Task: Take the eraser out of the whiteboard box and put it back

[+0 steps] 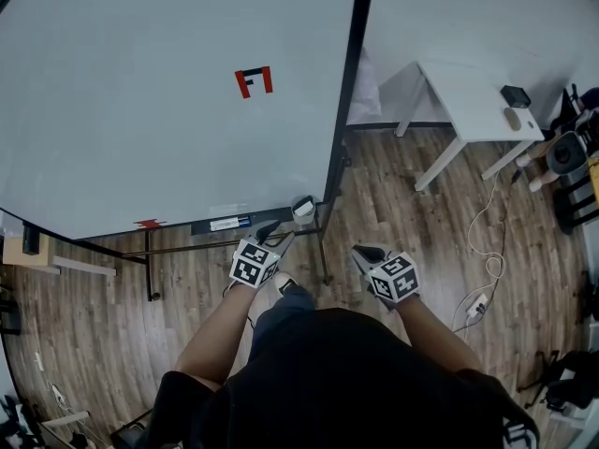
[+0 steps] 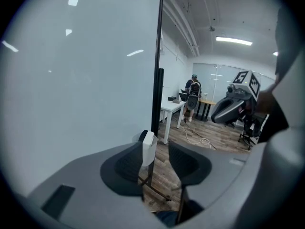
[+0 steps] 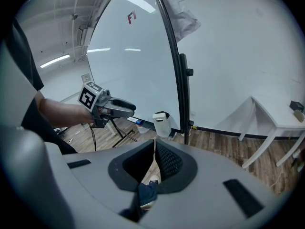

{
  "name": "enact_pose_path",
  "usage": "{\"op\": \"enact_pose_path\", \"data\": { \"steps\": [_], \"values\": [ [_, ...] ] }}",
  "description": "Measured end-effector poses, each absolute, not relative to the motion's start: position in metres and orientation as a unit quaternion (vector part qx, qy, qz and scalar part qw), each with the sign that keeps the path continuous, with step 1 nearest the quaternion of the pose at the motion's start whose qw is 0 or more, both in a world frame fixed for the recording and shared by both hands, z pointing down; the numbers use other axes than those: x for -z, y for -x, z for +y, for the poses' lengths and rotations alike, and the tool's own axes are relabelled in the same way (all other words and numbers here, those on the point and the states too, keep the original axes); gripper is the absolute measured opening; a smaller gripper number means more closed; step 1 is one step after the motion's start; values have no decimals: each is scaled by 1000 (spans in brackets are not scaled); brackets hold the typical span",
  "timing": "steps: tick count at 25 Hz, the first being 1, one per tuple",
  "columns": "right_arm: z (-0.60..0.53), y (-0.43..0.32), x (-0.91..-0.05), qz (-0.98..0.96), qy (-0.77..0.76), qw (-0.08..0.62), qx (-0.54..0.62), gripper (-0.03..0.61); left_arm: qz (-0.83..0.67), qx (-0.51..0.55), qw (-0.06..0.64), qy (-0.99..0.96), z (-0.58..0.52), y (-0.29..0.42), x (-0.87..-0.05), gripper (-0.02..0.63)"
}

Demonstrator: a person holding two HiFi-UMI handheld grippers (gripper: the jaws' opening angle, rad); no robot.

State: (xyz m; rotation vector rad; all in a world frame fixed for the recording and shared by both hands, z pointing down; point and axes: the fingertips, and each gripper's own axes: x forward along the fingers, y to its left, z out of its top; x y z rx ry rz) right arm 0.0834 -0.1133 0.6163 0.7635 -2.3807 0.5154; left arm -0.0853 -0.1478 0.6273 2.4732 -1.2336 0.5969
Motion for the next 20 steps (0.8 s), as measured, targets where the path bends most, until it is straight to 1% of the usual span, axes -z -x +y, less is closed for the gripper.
{"op": "enact_pose_path", "data": {
  "steps": [12,17,20],
  "values": [
    [-107,-87,-600,-896,-293,280,-180,3,-435,-212,160,-860,-114,87,-634,160],
    [-103,-91,-594,-896,-299,275,-178,3,-437,-215,160,-858,-100,89,-636,130],
    [-101,-94,-590,-897,-304,271,-175,3,-439,-215,161,-857,-92,90,-636,125]
  ]
}}
